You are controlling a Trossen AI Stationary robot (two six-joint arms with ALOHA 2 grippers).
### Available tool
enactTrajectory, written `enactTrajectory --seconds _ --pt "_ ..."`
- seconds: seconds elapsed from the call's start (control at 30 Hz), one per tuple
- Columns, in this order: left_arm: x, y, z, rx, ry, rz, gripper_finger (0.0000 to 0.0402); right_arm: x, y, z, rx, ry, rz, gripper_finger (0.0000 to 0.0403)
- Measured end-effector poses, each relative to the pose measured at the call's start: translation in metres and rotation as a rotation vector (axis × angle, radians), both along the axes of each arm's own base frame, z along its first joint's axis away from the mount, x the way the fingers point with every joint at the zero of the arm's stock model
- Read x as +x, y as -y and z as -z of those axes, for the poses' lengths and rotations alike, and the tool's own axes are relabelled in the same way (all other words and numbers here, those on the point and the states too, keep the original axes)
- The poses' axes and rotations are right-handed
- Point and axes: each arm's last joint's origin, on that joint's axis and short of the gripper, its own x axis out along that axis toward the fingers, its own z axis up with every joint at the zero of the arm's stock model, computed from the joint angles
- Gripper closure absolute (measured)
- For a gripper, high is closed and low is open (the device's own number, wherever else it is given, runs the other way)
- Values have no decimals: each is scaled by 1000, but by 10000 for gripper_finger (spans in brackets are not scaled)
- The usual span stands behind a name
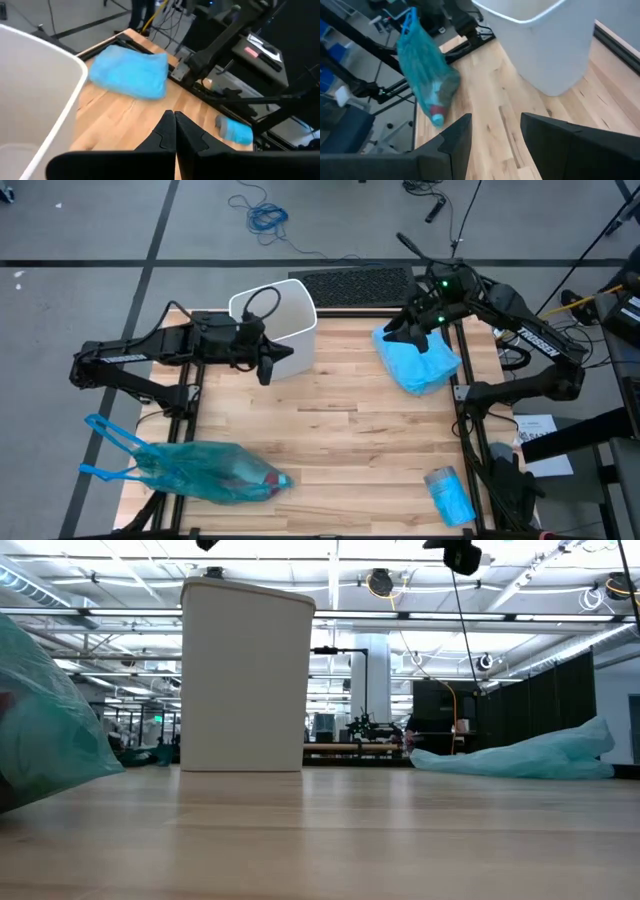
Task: Place trash/remove bag and relplace
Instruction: Open the new blue trash bag
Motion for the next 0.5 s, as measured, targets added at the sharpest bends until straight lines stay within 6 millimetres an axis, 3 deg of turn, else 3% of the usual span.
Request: enactTrajectory --seconds 0.5 --pt "14 1 5 25 0 65 401 0 2 20 5 -120 43 241"
